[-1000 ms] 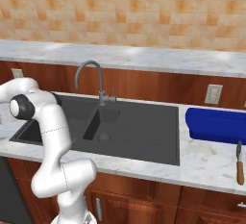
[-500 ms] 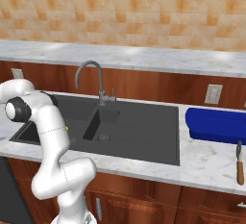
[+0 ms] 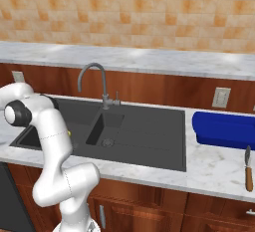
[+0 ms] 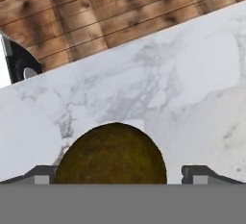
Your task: Pick up all produce items and place them in the sink. Turn on the sink faucet to wash them. Then turn the sink off and put them in the tray.
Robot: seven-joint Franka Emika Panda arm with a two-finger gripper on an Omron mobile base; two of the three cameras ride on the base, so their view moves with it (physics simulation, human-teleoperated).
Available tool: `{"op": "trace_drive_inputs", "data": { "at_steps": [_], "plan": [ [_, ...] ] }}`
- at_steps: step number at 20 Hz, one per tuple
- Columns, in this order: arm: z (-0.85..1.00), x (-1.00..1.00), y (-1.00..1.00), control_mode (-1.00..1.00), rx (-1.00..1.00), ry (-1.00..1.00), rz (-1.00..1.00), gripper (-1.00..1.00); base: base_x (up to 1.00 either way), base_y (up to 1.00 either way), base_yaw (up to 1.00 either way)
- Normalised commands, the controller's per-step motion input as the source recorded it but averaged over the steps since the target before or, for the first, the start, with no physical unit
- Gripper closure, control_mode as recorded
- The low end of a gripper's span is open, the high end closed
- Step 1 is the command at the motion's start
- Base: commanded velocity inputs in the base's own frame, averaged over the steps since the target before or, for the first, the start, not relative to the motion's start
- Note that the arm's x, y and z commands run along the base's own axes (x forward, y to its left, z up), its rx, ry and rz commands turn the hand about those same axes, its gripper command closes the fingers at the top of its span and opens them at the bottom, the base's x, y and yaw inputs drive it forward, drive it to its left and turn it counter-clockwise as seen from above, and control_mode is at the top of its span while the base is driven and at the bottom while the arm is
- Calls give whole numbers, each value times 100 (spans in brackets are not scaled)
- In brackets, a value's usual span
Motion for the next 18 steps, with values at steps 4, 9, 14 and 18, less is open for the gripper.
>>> {"op": "trace_drive_inputs", "data": {
  "at_steps": [4,9,14,18],
  "plan": [
    [-15,0,-5,-100,1,-2,0,100,0,0,0],
    [66,-10,-79,-100,6,-14,1,100,0,0,0],
    [53,-30,-100,-100,10,-12,0,100,0,0,0],
    [31,6,-100,-100,10,-2,0,100,0,0,0]
  ]
}}
